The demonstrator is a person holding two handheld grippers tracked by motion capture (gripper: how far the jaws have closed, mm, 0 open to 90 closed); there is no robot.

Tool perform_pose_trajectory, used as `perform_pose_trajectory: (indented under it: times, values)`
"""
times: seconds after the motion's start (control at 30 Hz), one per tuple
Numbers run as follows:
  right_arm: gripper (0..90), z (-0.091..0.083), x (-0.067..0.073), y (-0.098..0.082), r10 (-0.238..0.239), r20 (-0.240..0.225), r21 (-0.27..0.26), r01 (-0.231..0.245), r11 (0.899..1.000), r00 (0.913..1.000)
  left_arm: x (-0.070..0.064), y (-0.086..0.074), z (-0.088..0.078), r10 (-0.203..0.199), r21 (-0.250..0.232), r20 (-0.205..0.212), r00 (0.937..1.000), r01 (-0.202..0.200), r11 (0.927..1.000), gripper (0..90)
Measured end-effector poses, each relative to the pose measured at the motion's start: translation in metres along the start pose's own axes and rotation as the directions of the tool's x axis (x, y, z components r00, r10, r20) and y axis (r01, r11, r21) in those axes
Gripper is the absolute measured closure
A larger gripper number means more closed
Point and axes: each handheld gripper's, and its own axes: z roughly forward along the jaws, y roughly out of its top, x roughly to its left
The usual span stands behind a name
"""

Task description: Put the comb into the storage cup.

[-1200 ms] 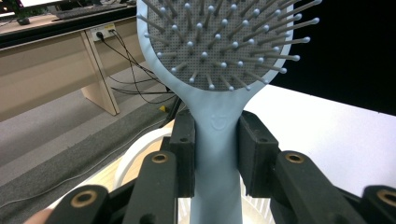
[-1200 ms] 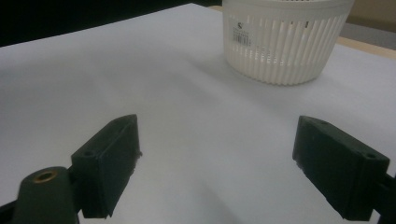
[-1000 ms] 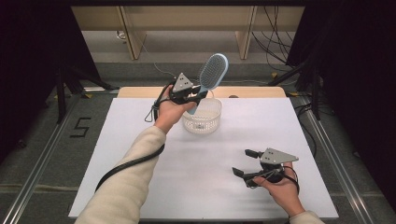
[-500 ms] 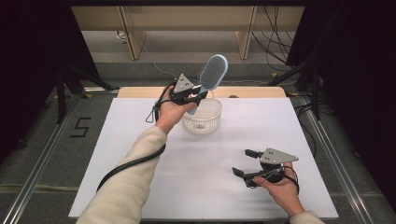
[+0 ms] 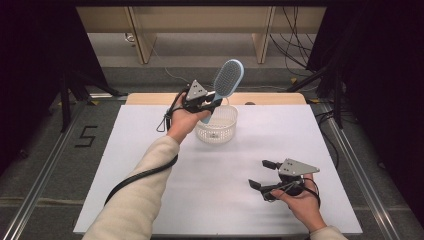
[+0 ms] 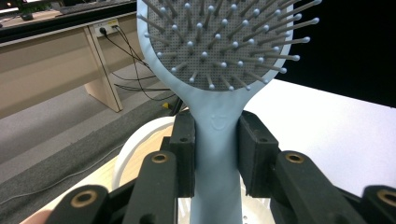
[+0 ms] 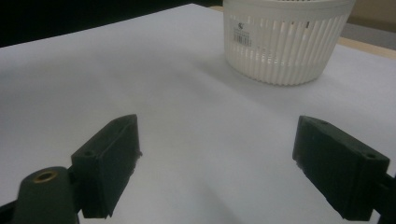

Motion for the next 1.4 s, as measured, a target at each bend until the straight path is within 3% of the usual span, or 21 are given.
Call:
perform_pose_trajectory:
  times: [1.4]
  values:
    - [15.8,0.0,-0.001,0.0,0.0,-0.005,-0.002,0.0,1.0,1.0,0.001,-0.012,0.011,-0.002,0.023,0.012,0.9999,0.001,0.9997,69.5]
